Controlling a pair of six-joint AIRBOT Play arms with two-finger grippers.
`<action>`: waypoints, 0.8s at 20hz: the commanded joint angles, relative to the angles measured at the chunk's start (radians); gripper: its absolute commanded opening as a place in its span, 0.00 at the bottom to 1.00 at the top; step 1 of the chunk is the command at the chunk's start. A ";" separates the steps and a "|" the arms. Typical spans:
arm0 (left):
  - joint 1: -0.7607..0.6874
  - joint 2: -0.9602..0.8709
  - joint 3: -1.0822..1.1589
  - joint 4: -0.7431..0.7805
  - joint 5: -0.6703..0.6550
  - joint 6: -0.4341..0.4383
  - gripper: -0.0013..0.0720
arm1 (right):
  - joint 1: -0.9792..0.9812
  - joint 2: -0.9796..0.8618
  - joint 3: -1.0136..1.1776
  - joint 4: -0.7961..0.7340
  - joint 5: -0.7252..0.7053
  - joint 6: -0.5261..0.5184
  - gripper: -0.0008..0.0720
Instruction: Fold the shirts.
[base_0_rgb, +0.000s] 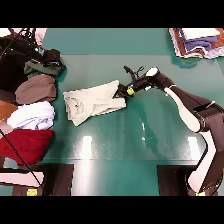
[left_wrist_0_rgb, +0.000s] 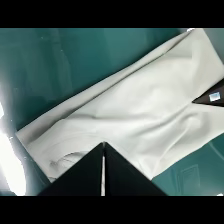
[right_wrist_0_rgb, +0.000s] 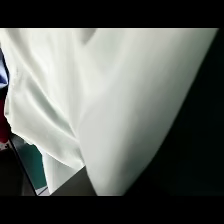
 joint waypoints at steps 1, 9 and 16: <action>0.000 0.001 0.000 -0.022 -0.020 0.001 0.05 | -0.043 0.053 0.030 -0.074 -0.012 0.038 0.03; -0.080 0.001 0.000 -0.051 -0.004 0.019 0.05 | -0.498 0.538 -0.305 -0.407 -0.021 0.124 0.03; -0.199 0.001 0.000 -0.051 0.069 0.020 0.05 | -1.037 0.838 -0.632 -0.461 -0.219 0.239 0.03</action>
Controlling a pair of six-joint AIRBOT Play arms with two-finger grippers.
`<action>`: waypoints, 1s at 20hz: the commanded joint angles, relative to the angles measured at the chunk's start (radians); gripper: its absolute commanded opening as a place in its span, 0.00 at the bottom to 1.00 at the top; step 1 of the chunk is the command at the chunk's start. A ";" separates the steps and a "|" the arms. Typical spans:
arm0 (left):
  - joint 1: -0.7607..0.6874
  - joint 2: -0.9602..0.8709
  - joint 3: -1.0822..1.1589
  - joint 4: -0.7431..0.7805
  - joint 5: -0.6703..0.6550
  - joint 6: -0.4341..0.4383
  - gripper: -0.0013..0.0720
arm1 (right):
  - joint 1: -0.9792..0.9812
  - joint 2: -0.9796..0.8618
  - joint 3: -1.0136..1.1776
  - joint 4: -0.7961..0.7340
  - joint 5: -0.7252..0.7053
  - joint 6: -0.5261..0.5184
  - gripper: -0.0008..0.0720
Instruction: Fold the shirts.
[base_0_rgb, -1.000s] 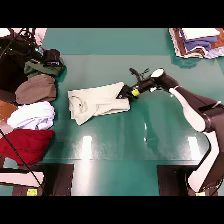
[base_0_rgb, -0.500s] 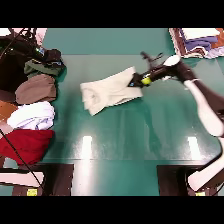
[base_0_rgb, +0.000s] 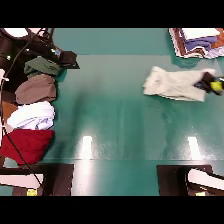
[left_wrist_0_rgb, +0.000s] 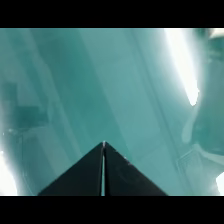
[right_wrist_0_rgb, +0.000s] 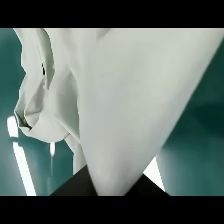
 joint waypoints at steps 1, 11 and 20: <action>-0.050 0.001 0.000 0.000 0.028 0.002 0.05 | -0.263 0.149 -0.169 -0.027 -0.146 0.072 0.03; -0.065 0.001 0.000 -0.003 0.033 0.001 0.05 | -0.560 0.283 -0.459 -0.036 -0.211 0.129 0.03; -0.065 0.001 0.000 -0.004 0.034 0.003 0.05 | -0.655 0.282 -0.194 -0.482 0.117 0.124 0.76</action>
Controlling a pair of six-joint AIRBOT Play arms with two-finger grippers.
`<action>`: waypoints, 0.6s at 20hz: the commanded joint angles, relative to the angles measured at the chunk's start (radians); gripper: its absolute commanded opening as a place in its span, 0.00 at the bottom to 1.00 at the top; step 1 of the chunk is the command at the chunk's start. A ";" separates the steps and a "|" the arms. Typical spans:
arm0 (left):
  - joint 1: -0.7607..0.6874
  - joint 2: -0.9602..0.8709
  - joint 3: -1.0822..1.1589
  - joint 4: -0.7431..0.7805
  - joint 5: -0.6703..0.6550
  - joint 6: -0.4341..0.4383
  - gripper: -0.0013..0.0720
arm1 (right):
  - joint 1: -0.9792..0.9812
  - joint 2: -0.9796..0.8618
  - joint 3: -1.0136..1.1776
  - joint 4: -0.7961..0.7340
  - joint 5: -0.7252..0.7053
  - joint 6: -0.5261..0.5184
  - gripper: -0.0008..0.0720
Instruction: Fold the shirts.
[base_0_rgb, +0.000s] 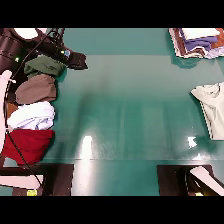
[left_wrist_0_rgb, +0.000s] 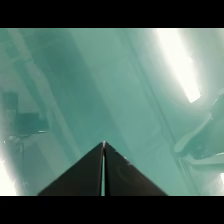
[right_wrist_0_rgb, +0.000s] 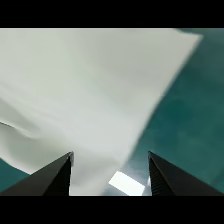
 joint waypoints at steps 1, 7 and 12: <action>0.000 0.001 0.000 0.000 0.006 0.000 0.05 | -0.022 0.001 0.107 -0.084 0.121 0.001 0.76; 0.000 0.001 0.000 0.000 0.009 0.000 0.05 | 0.324 0.001 0.136 0.212 0.135 0.000 0.70; 0.000 0.001 0.000 0.000 0.009 0.000 0.05 | 0.737 0.001 0.136 0.217 0.126 0.000 0.03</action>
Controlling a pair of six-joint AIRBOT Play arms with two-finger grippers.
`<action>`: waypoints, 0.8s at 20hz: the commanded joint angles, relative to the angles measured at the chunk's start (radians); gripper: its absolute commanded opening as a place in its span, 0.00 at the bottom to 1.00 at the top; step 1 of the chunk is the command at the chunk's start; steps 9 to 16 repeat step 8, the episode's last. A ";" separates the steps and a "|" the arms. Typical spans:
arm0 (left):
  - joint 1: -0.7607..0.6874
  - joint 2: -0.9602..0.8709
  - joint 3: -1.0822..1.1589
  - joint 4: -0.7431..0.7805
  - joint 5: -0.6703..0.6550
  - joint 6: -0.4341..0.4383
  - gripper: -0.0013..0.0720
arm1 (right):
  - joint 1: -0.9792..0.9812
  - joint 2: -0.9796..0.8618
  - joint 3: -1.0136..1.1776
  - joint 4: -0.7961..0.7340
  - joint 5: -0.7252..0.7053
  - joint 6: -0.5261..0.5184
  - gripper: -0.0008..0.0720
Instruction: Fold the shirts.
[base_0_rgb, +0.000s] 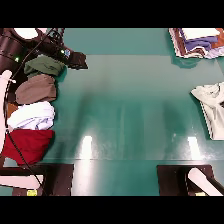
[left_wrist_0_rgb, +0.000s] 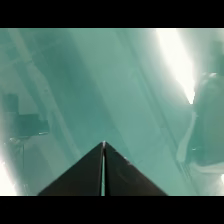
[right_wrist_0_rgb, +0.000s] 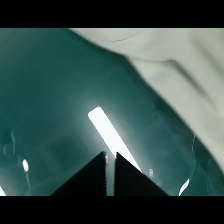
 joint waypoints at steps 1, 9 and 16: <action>0.000 0.001 0.000 0.000 0.000 0.000 0.05 | 0.282 0.000 0.003 0.030 -0.002 -0.001 0.03; 0.000 0.001 0.000 0.000 0.000 0.000 0.05 | 0.502 0.001 0.003 0.030 -0.014 -0.001 0.03; 0.000 0.001 0.000 0.000 0.000 0.000 0.05 | 0.502 0.001 0.003 0.030 -0.014 -0.001 0.03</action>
